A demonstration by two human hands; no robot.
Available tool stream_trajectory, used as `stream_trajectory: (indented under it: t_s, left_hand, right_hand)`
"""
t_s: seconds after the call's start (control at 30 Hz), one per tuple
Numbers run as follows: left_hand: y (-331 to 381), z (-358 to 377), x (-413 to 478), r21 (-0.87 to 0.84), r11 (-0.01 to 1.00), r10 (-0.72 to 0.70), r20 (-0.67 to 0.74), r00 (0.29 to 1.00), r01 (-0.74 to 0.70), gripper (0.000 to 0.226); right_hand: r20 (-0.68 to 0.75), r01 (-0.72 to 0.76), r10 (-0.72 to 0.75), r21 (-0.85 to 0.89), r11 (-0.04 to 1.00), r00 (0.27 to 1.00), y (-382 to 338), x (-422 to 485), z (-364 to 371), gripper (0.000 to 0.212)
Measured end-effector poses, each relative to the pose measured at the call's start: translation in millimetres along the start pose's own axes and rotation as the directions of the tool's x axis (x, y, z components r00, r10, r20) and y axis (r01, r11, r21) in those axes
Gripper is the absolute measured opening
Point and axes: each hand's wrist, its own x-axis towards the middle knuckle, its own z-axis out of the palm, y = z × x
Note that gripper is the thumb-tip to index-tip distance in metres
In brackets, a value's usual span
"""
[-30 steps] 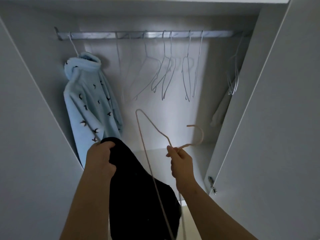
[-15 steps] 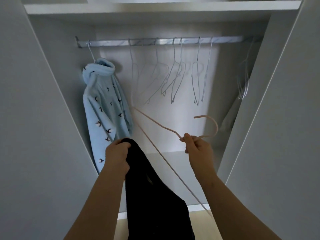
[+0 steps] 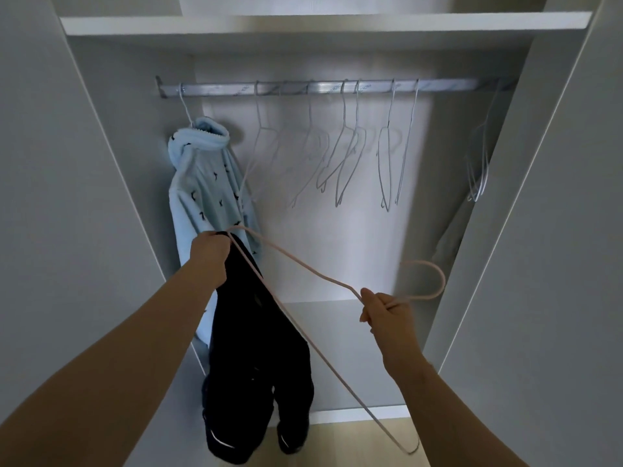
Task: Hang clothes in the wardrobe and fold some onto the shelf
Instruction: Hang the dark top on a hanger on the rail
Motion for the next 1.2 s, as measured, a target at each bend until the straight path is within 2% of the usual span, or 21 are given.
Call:
stream_trajectory:
  t_s: [0.1, 0.23, 0.33, 0.43, 0.5, 0.7, 0.73, 0.8, 0.83, 0.9, 0.93, 0.97, 1.0, 1.03, 1.1, 1.13, 1.17, 1.2]
  left_hand:
    - [7, -3, 6, 0.054, 0.997, 0.053, -0.02, 0.998, -0.052, 0.007]
    - [10, -3, 6, 0.188, 0.957, 0.226, -0.001, 0.974, -0.222, 0.027]
    - [10, 1, -9, 0.414, 0.801, 0.413, 0.14, 0.9, -0.432, 0.025]
    - [3, 9, -27, 0.492, 0.657, 0.504, 0.275, 0.819, -0.57, 0.018]
    - [-2, 15, -38, 0.489, 0.629, 0.537, 0.289, 0.793, -0.604, 0.016]
    - [-8, 31, -72, 0.392, 0.633, 0.533, 0.405, 0.743, -0.668, 0.013]
    - [-10, 35, -82, 0.37, 0.617, 0.536, 0.448, 0.715, -0.694, 0.015]
    - [-20, 49, -104, 0.31, 0.555, 0.52, 0.595, 0.613, -0.772, 0.02]
    - [-25, 55, -112, 0.262, 0.571, 0.503, 0.638, 0.583, -0.778, 0.023]
    - [-24, 59, -115, 0.191, 0.705, 0.465, 0.604, 0.648, -0.683, 0.025]
    - [-22, 57, -110, 0.176, 0.727, 0.468, 0.581, 0.666, -0.664, 0.024]
    - [-21, 53, -105, 0.204, 0.679, 0.498, 0.577, 0.647, -0.705, 0.023]
    - [-22, 50, -98, 0.285, 0.555, 0.537, 0.595, 0.599, -0.781, 0.024]
    - [-25, 46, -92, 0.385, 0.367, 0.577, 0.619, 0.532, -0.847, 0.025]
    - [-31, 40, -87, 0.5, -0.068, 0.615, 0.703, 0.358, -0.864, 0.035]
    - [-34, 40, -87, 0.492, -0.194, 0.587, 0.752, 0.301, -0.849, 0.042]
    - [-36, 40, -86, 0.467, -0.233, 0.546, 0.789, 0.282, -0.853, 0.045]
    - [-36, 40, -83, 0.434, -0.207, 0.505, 0.815, 0.284, -0.877, 0.044]
  right_hand:
    - [0.01, 0.015, -0.014, -0.063, 0.998, 1.0, -2, 4, -5, 0.046]
    - [0.008, 0.011, -0.011, -0.109, 0.994, 1.0, -5, 8, -7, 0.045]
    - [0.015, 0.035, -0.033, -0.123, 0.992, 0.999, -7, 8, -3, 0.045]
    - [0.036, 0.063, -0.059, -0.133, 0.989, 0.998, -8, 6, 5, 0.044]
    - [0.026, 0.056, -0.053, -0.131, 0.99, 0.998, -8, 5, 8, 0.044]
    - [0.004, 0.06, -0.06, -0.154, 0.986, 0.998, -8, 2, 10, 0.044]
    - [0.017, 0.078, -0.077, -0.195, 0.978, 0.997, -10, 3, 12, 0.045]
    - [0.048, 0.095, -0.084, -0.292, 0.952, 0.995, -15, -2, 21, 0.044]
    - [0.029, 0.065, -0.06, -0.299, 0.952, 0.998, -15, -5, 25, 0.043]
    - [0.0, 0.017, -0.017, -0.184, 0.983, 1.0, -12, -10, 29, 0.045]
    - [-0.03, 0.001, -0.004, -0.118, 0.993, 1.0, -11, -11, 26, 0.046]
    - [-0.069, -0.005, 0.0, -0.08, 0.997, 0.998, -13, -11, 21, 0.046]
    - [-0.099, 0.001, -0.008, -0.07, 0.998, 0.995, -14, -9, 16, 0.044]
    - [-0.118, 0.01, -0.017, -0.063, 0.998, 0.993, -16, -7, 12, 0.043]
    - [-0.138, 0.022, -0.033, -0.083, 0.996, 0.99, -20, -5, 5, 0.043]
    - [-0.137, 0.026, -0.039, -0.093, 0.995, 0.99, -22, -4, 4, 0.044]
    - [-0.13, 0.028, -0.041, -0.101, 0.994, 0.991, -23, -5, 3, 0.044]
    - [-0.121, 0.031, -0.044, -0.108, 0.994, 0.992, -24, -6, 2, 0.044]
